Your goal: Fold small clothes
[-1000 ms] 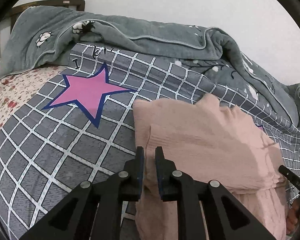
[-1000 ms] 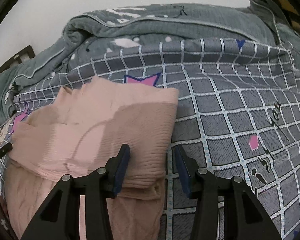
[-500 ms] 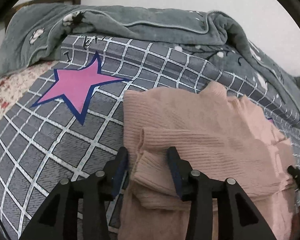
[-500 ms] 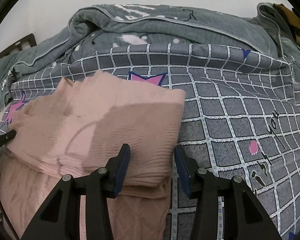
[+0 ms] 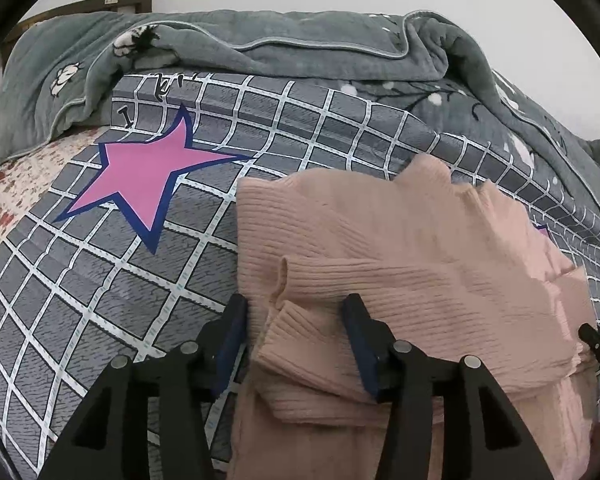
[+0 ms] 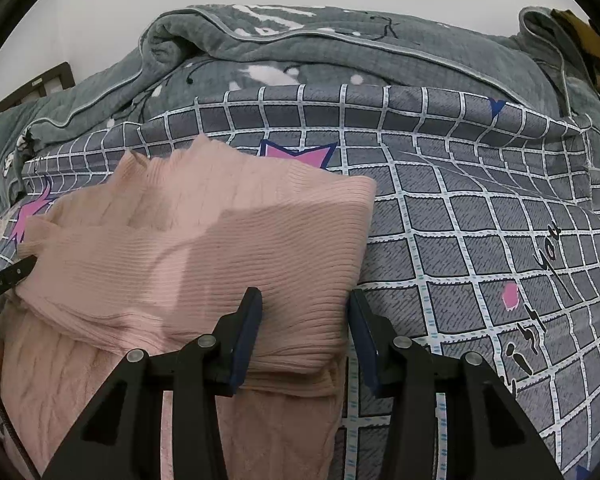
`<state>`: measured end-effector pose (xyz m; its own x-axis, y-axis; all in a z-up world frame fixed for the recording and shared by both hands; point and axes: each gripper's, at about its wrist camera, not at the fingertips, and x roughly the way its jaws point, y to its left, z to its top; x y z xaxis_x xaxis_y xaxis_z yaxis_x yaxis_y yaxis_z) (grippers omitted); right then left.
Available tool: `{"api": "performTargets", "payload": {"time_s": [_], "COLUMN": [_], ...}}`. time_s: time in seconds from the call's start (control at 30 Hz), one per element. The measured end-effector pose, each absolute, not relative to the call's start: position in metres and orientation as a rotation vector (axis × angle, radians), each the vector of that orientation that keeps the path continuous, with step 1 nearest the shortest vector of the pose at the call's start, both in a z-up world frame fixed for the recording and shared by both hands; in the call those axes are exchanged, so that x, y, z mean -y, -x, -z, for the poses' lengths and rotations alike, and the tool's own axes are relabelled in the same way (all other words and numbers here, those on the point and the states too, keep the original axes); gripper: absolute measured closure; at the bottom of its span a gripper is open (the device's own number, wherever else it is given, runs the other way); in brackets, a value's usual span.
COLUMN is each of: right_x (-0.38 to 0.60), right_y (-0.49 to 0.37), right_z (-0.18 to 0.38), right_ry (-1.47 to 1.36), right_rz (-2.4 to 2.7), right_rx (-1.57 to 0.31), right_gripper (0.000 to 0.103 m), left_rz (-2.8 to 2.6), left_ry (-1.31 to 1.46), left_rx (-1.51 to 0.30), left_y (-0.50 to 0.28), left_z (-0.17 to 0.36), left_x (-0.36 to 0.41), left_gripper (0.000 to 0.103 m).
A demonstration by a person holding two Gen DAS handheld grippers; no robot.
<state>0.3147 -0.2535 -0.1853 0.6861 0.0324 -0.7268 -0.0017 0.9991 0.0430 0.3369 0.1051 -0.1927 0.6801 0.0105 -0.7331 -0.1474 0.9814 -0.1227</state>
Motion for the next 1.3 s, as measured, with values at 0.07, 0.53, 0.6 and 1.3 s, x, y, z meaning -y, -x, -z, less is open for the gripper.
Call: {"api": "performTargets", "payload": {"time_s": [0.07,0.53,0.6,1.3], "right_x": [0.253,0.254,0.255,0.251], "right_y": [-0.315,-0.317,-0.318,-0.26], "right_z": [0.185,0.188,0.189,0.151], "right_ry": [-0.041,-0.046,-0.054,0.036], "right_rz": [-0.021,-0.033,-0.043,0.038], "right_rx": [-0.814,-0.827,-0.826,-0.718], "right_gripper": [0.059,0.059,0.059,0.058], "left_rz": [-0.088,-0.075,-0.066,0.101], "left_ry": [0.181,0.188,0.188,0.03], "left_rx": [-0.819,-0.819,-0.816,-0.744], "left_y": [-0.337,-0.335,-0.331,-0.247], "left_z": [0.193,0.19,0.189,0.171], "left_x": [-0.105,-0.105,-0.105,-0.075], "left_gripper": [0.055,0.055,0.055,0.041]}}
